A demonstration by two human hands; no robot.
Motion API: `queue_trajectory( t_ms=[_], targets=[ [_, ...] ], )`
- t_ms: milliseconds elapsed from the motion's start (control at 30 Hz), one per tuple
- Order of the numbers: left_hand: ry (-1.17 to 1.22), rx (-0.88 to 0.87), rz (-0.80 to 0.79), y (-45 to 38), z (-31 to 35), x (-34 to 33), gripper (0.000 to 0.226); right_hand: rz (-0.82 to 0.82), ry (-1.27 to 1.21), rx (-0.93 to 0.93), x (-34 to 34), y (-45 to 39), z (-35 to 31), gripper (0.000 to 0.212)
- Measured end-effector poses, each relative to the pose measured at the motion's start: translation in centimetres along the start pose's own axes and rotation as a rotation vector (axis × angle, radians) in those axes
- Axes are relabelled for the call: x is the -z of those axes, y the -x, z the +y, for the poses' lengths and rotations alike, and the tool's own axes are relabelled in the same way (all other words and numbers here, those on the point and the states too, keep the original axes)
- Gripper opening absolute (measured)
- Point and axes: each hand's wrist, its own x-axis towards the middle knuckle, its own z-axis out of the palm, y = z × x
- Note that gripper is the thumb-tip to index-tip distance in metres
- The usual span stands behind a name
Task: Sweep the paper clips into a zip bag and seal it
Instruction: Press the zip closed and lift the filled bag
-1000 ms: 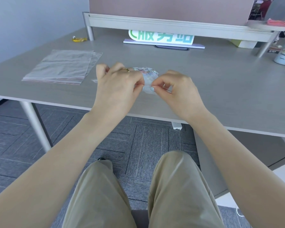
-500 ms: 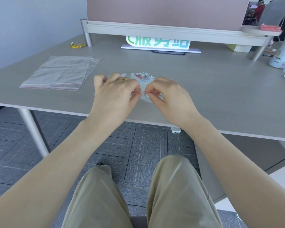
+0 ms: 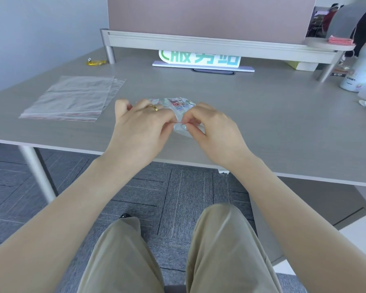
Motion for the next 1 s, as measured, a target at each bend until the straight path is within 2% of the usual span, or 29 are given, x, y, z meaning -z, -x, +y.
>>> queue_trajectory(
  t_ms=[300,467,600,767,1000],
  targets=[
    [-0.08,-0.073,0.029,-1.1,1.0,0.2,0.012,0.024,-0.086,0.01,0.1,-0.4,-0.7,0.01],
    [-0.06,-0.034,0.004,-0.6,-0.1,0.2,0.015,0.026,-0.007,-0.002,0.2,-0.2,-0.2,0.007],
    [-0.026,-0.016,0.002,-0.4,-0.6,0.5,0.018,0.026,-0.057,-0.049,0.4,-0.3,0.1,0.008],
    [-0.016,-0.039,0.018,-0.5,-0.6,0.6,0.015,-0.014,-0.121,0.004,0.5,-0.6,-0.7,0.009],
    [-0.018,-0.035,0.0,-0.2,-0.3,0.7,0.015,-0.001,0.032,0.05,-0.2,-0.6,-0.8,0.008]
  ],
)
